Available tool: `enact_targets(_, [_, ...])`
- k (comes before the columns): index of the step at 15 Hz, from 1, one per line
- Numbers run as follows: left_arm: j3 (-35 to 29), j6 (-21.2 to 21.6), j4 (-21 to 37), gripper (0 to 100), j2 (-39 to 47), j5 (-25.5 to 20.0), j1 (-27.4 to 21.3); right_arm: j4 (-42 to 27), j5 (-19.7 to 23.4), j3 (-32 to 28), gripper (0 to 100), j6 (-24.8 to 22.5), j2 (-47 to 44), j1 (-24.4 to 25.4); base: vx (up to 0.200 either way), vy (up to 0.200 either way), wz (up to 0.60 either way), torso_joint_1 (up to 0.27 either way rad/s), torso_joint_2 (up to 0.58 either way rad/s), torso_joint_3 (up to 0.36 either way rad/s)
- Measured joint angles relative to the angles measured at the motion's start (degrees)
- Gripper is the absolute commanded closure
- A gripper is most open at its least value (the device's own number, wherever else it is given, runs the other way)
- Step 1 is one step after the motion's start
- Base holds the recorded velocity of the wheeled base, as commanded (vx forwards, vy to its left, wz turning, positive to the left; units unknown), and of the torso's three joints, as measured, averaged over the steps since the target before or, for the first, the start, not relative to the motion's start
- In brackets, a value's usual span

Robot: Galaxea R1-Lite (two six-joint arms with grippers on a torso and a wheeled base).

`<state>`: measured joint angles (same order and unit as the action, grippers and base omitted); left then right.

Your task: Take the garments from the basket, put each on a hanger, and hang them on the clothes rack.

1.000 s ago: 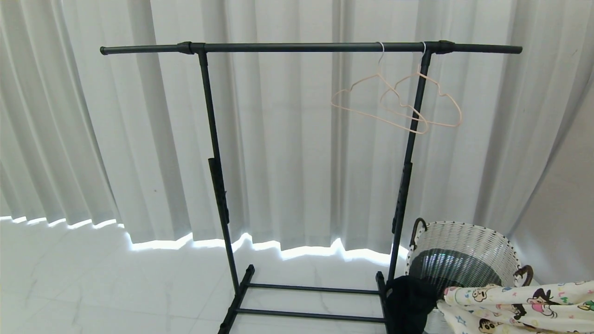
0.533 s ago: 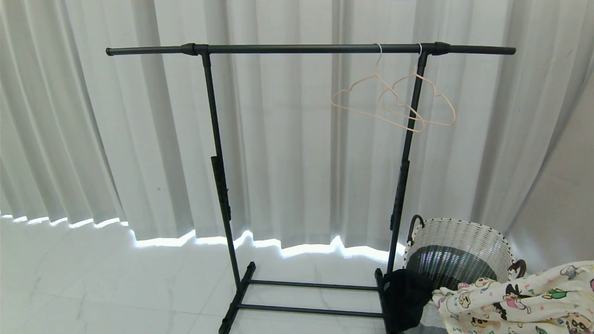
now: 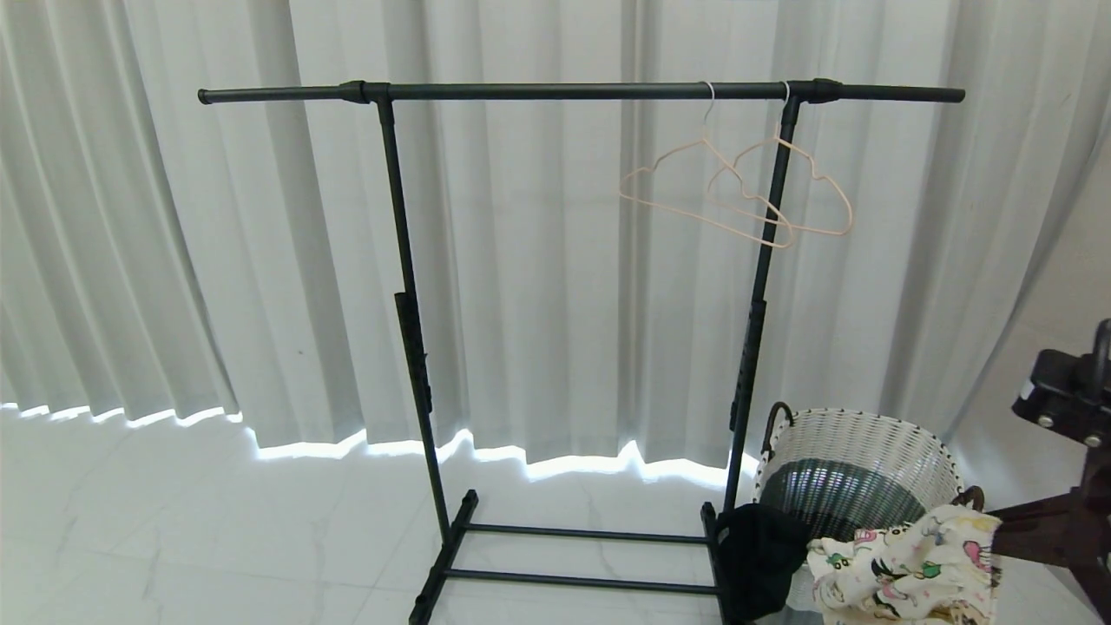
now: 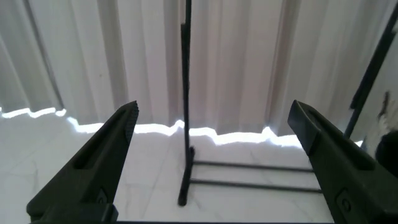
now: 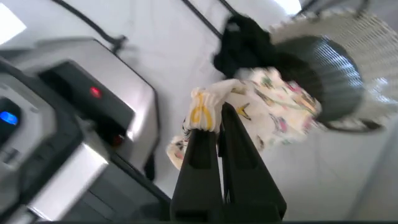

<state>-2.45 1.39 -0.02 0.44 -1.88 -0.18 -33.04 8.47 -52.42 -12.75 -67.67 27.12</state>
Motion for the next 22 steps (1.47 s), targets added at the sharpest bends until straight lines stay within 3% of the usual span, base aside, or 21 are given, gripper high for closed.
enact_targets(3, [-9.73,-3.06,0.0,0,6.14,-0.66,-1.85,7.18,-0.02,0.35,100,3.56,-4.41,4.79,0.0,0.0,0.0,0.0,0.0,0.0])
enact_targets(5, [-17.01,-3.49,-0.05,0,15.52,-0.88,-4.89,9.61,0.0,0.33,100,3.86,-6.28,5.42,0.0,0.0,0.0,0.0,0.0,0.0])
enact_targets(9, [-29.0,-3.0,-1.15,0,39.61,-1.01,-18.75,17.58,1.45,-0.48,100,4.99,-8.59,6.8,0.0,0.0,0.0,0.0,0.0,0.0])
enact_targets(12, [-33.29,-3.46,-10.84,0,60.09,-1.57,-28.34,19.01,4.68,-2.32,100,6.44,-9.45,7.91,0.0,0.0,0.0,0.0,0.0,0.0])
enact_targets(14, [-34.47,-3.68,-18.69,0,71.39,-6.13,-31.79,19.63,6.74,-2.71,100,6.49,-9.7,8.2,0.0,0.0,0.0,0.0,0.0,0.0])
enact_targets(18, [-35.91,-3.84,-28.62,0,88.31,-21.54,-35.23,20.75,8.66,-2.93,100,6.63,-10.41,8.66,0.0,0.0,0.0,0.0,0.0,0.0])
enact_targets(22, [-36.72,-3.82,-37.85,0,97.99,-27.21,-38.6,21.88,9.58,-3.1,100,6.7,-10.75,9.29,0.0,0.0,0.0,0.0,0.0,0.0])
